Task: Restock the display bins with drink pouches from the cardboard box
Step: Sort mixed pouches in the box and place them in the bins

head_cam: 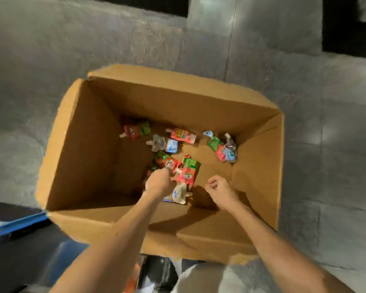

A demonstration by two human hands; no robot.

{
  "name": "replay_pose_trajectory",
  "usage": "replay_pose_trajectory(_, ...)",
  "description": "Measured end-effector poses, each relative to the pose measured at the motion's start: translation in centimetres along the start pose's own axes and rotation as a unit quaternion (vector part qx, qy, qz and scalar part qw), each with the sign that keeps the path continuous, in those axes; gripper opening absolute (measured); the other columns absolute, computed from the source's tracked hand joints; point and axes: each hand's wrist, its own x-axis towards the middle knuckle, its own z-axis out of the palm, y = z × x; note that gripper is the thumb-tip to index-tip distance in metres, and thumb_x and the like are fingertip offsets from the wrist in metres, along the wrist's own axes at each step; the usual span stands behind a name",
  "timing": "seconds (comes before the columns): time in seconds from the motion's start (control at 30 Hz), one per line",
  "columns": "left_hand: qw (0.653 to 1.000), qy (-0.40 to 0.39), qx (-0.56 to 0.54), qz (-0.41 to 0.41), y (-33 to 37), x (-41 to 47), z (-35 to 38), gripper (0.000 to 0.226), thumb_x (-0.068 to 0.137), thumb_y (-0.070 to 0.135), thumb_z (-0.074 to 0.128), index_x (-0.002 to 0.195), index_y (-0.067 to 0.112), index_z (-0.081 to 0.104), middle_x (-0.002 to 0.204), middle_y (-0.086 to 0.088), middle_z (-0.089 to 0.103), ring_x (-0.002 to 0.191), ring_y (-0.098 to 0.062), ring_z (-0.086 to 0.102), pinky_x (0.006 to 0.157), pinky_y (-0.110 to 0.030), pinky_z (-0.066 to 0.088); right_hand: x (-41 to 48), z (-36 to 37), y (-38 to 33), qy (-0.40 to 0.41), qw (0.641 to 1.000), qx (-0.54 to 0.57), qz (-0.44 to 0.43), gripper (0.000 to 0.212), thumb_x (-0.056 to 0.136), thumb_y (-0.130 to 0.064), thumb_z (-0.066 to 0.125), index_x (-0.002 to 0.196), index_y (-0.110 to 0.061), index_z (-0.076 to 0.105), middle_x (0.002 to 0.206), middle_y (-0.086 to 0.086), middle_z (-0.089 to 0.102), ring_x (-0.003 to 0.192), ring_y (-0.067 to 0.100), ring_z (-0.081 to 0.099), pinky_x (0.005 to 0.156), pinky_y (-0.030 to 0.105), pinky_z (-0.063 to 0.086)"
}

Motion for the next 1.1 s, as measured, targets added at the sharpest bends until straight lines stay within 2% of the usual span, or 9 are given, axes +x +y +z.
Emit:
replay_pose_trajectory(0.17,0.99,0.003,0.137,-0.012,-3.6,6.8,0.2,0.085,0.082,0.035,0.075,0.15,0.029,0.025,0.141,-0.012,0.034,0.13,-0.035,0.039,0.097,-0.048,0.046,6.3,3.0,-0.4,-0.043,0.995,0.002,0.092,0.047,0.092,-0.03,0.066,0.134,-0.014,0.05,0.127,0.005,0.06,0.118,0.026,0.055,0.091,0.031,0.043)
replay_pose_trajectory(0.27,0.996,-0.062,0.048,-0.034,-5.6,9.2,1.0,0.115,0.077,0.021,0.084,0.158,0.028,0.002,0.154,-0.019,0.028,0.13,-0.041,0.047,0.097,-0.043,0.046,9.0,5.4,-0.9,-0.049,0.985,0.081,0.145,0.056,0.085,-0.034,0.076,0.128,-0.013,0.047,0.121,0.007,0.062,0.11,0.025,0.059,0.087,0.033,0.045)
replay_pose_trajectory(0.4,0.971,-0.052,-0.183,-0.146,-6.3,11.2,2.2,0.081,0.086,0.03,0.077,0.15,0.006,0.033,0.137,-0.015,0.057,0.114,-0.031,0.059,0.09,-0.035,0.047,11.9,8.1,-1.6,0.003,0.966,0.183,0.181,0.056,0.075,-0.024,0.086,0.115,-0.014,0.049,0.11,0.004,0.068,0.098,0.021,0.064,0.08,0.028,0.047)
replay_pose_trajectory(0.53,0.957,-0.076,-0.239,-0.144,-5.6,12.3,2.8,0.053,0.092,0.042,0.067,0.13,0.007,0.056,0.122,-0.005,0.062,0.102,-0.021,0.063,0.086,-0.032,0.048,13.8,9.4,-1.7,0.045,0.961,0.176,0.21,0.057,0.066,-0.03,0.091,0.106,-0.015,0.053,0.107,0.006,0.066,0.095,0.024,0.065,0.08,0.036,0.055)
replay_pose_trajectory(0.63,0.947,-0.023,-0.302,-0.106,-5.0,13.0,3.6,0.053,0.084,0.04,0.075,0.117,0.006,0.052,0.112,-0.002,0.067,0.089,-0.01,0.066,0.08,-0.027,0.054,14.3,9.4,-2.0,0.038,0.963,0.169,0.205,0.044,0.068,-0.027,0.09,0.092,-0.019,0.054,0.101,0.005,0.065,0.089,0.023,0.064,0.072,0.035,0.054)
replay_pose_trajectory(0.8,0.941,0.017,-0.324,-0.092,-3.5,12.5,3.5,0.06,0.086,0.035,0.076,0.131,0.011,0.044,0.109,0.002,0.058,0.098,-0.014,0.056,0.087,-0.029,0.045,13.7,8.7,-1.4,0.031,0.978,0.119,0.17,0.036,0.079,-0.029,0.081,0.091,-0.014,0.051,0.102,0.006,0.059,0.09,0.026,0.059,0.065,0.03,0.042)
replay_pose_trajectory(0.93,0.955,-0.01,-0.282,-0.089,-3.5,11.7,3.7,0.043,0.087,0.033,0.076,0.11,0.015,0.045,0.099,0.003,0.055,0.088,-0.013,0.055,0.069,-0.021,0.043,13.0,6.6,-1.6,0.012,0.993,0.067,0.1,0.029,0.09,-0.023,0.072,0.1,-0.018,0.045,0.101,0.002,0.059,0.089,0.018,0.052,0.057,0.026,0.034)
replay_pose_trajectory(1.0,0.953,-0.006,-0.289,-0.095,-4.1,11.5,3.7,0.042,0.087,0.032,0.076,0.108,0.015,0.044,0.099,0.003,0.057,0.09,-0.014,0.058,0.074,-0.025,0.047,13.3,5.0,-2.7,0.0,0.999,0.004,0.046,0.039,0.09,-0.021,0.072,0.119,-0.024,0.046,0.115,-0.001,0.061,0.097,0.017,0.054,0.06,0.022,0.035)
replay_pose_trajectory(1.1,0.944,-0.029,-0.31,-0.107,-5.3,11.5,3.3,0.043,0.086,0.034,0.076,0.11,0.01,0.05,0.103,0.0,0.066,0.097,-0.019,0.066,0.087,-0.037,0.055,14.9,3.0,-5.1,-0.004,0.994,-0.075,-0.079,0.067,0.086,-0.021,0.076,0.144,-0.024,0.044,0.131,0.0,0.059,0.121,0.017,0.05,0.092,0.033,0.047)
